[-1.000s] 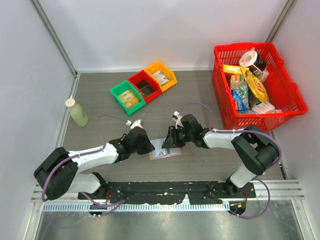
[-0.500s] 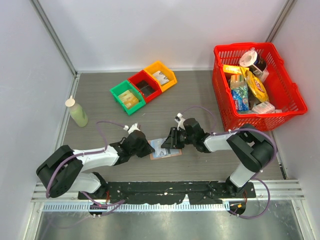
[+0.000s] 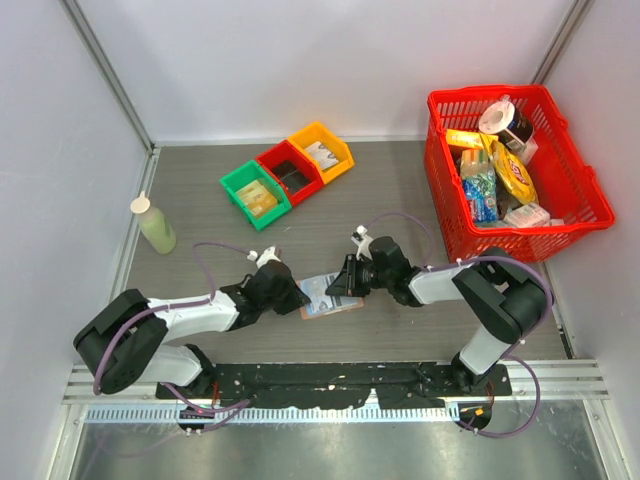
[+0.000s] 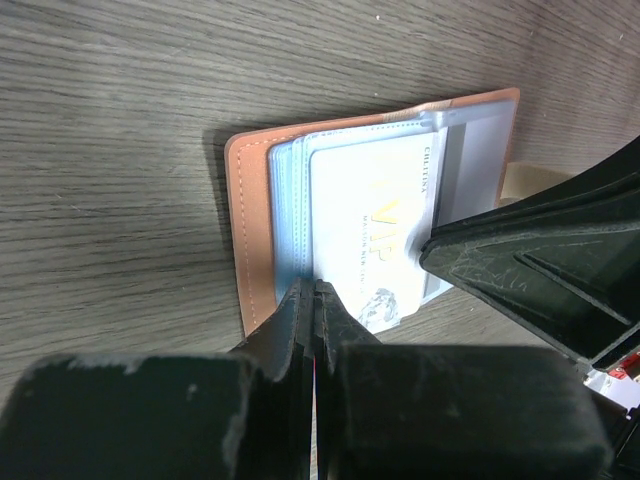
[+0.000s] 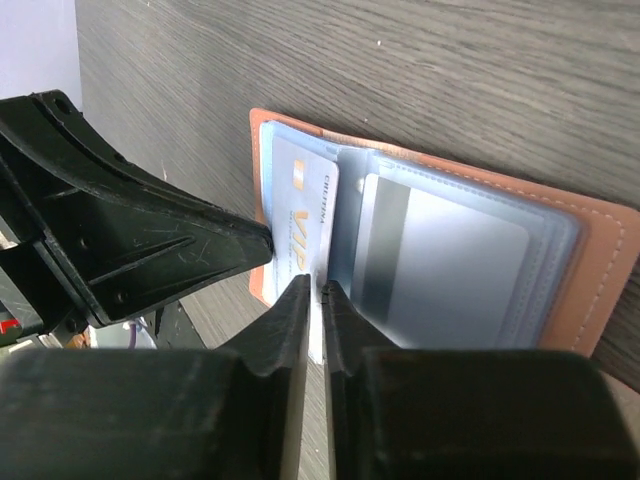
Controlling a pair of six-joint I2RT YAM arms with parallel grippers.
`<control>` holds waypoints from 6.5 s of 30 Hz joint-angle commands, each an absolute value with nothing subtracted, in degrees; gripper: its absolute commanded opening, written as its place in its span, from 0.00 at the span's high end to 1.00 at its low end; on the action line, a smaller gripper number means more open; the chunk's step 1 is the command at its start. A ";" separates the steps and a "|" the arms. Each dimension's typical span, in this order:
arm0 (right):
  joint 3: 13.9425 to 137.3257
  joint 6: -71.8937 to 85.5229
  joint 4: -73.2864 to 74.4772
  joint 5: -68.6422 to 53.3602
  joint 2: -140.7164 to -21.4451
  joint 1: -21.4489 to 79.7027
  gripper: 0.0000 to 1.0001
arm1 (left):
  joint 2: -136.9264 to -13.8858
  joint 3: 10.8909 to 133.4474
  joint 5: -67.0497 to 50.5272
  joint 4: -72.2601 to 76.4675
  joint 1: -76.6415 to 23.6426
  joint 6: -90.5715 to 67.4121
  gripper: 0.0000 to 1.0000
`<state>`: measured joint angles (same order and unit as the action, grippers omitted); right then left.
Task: Take the credit cards out of the card holder
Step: Remove the credit card from the card holder, then place the credit card in the storage box.
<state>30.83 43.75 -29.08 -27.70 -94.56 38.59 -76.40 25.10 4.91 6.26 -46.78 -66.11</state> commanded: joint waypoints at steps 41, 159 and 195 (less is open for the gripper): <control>33.84 41.83 -32.77 -33.57 -99.67 36.91 0.49 | -80.95 25.84 4.13 3.69 -46.85 -65.57 1.00; 64.07 -15.91 33.32 -31.66 -58.71 35.07 0.85 | -78.84 76.64 -45.54 -33.40 -44.21 21.44 1.00; 35.86 27.16 11.35 8.27 -37.44 34.45 0.19 | -124.34 102.29 7.03 5.18 -22.94 -53.26 1.00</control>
<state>37.47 24.62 16.75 8.62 -38.41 34.52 -119.81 96.05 3.75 2.96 -23.33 -48.01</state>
